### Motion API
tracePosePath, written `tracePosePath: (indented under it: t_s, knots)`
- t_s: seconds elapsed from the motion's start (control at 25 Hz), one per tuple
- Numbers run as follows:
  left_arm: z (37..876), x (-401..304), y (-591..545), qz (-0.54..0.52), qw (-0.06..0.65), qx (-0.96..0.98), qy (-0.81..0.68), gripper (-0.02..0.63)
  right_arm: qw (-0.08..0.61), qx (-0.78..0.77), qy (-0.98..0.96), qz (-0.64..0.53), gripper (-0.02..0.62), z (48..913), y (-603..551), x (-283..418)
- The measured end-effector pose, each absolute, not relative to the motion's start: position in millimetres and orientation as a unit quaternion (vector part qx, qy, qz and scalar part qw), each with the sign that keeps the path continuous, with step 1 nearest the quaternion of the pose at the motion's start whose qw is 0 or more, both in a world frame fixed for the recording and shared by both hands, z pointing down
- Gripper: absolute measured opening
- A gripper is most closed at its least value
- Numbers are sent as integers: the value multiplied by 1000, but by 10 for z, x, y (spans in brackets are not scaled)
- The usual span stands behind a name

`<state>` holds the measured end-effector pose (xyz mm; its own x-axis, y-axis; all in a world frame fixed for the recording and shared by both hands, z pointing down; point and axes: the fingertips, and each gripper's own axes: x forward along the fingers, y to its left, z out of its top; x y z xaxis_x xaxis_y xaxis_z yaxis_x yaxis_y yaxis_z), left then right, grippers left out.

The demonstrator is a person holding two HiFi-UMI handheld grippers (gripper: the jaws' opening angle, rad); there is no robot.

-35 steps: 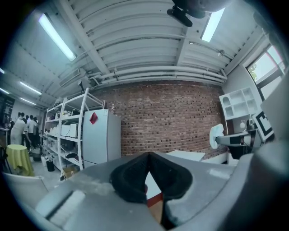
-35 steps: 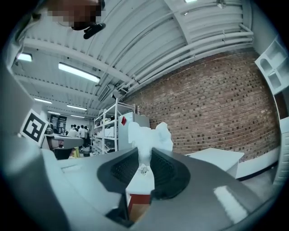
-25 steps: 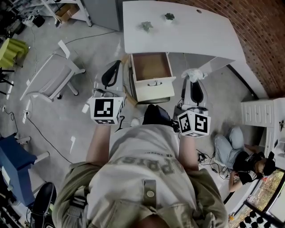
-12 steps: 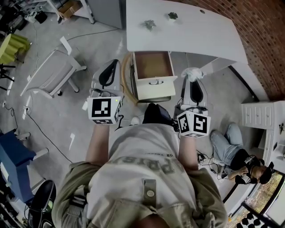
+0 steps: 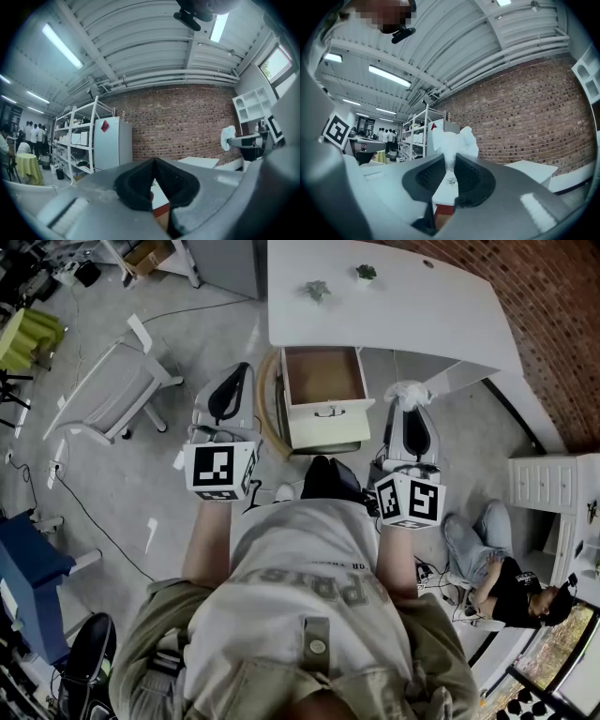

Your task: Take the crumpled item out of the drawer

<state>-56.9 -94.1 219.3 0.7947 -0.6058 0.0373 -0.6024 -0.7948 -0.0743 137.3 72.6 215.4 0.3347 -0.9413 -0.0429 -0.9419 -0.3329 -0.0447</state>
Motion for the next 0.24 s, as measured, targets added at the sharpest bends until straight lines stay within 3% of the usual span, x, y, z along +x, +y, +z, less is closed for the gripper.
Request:
tracePosePath:
  t_s: [0.24]
  knots:
    - [2168, -555, -934, -29, 30, -947, 319, 8, 28, -816, 578, 7, 57, 2147, 721, 1385]
